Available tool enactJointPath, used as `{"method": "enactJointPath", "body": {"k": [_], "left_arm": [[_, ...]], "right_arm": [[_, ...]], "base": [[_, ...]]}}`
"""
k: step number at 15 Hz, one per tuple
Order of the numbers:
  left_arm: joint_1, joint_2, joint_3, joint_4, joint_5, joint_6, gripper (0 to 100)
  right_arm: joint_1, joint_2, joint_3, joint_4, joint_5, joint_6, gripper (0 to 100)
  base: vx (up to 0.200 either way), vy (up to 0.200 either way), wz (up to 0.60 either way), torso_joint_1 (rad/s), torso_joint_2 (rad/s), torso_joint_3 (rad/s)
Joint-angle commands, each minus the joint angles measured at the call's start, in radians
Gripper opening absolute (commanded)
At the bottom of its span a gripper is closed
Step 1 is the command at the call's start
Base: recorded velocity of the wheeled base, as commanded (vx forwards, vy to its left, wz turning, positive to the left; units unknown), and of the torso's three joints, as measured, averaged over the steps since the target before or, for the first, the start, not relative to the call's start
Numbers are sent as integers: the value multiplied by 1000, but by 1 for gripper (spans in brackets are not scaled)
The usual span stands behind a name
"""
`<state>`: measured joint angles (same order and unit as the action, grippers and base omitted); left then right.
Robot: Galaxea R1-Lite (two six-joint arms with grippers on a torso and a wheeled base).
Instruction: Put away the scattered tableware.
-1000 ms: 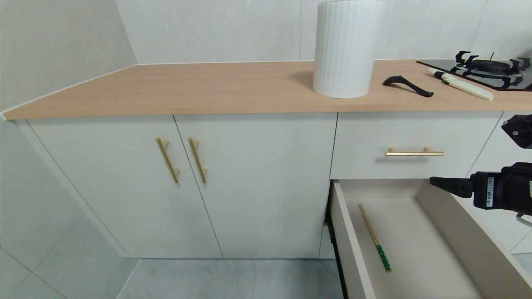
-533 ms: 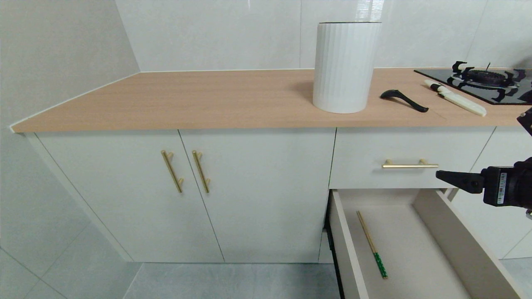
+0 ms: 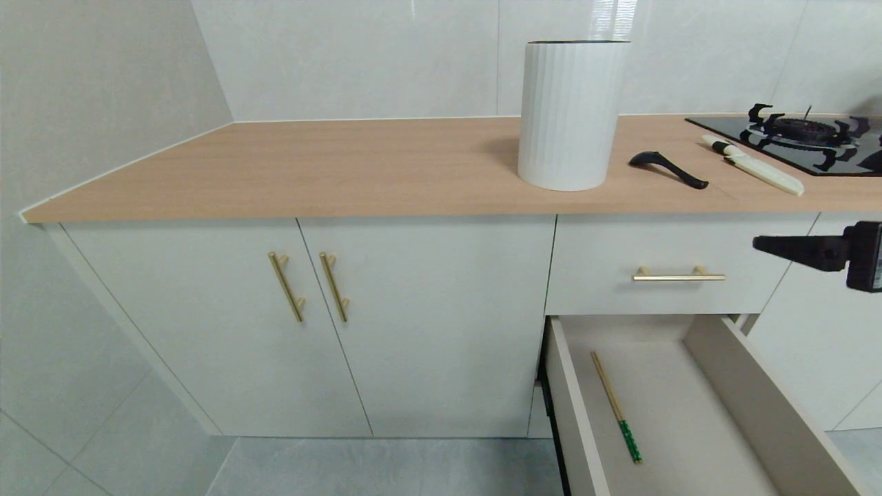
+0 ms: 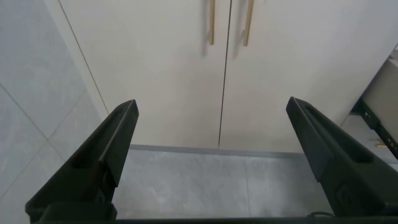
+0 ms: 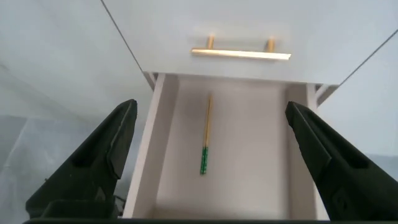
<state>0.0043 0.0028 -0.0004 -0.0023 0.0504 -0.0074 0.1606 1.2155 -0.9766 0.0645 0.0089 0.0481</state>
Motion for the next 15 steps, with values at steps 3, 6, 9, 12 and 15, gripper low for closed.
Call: {"method": "enactJointPath", "body": {"k": [3,6,9,12,15], "left_arm": [[0,0,0,-1,0,0,100],[0,0,0,-1,0,0,100],[0,0,0,-1,0,0,100],[0,0,0,-1,0,0,100],[0,0,0,-1,0,0,100]], "right_arm": [[-73,122,-340,166,52,-137,100],[-96,303,-582,282,71,-146,100],[-121,338,-625,285,144,-140,100],[-121,338,-626,284,151,-146,100],[-124,335,-640,285,151,-149,100]], "base": [[0,0,0,0,0,0],[0,0,0,0,0,0],[0,0,0,0,0,0],[0,0,0,0,0,0],[0,0,0,0,0,0]]}}
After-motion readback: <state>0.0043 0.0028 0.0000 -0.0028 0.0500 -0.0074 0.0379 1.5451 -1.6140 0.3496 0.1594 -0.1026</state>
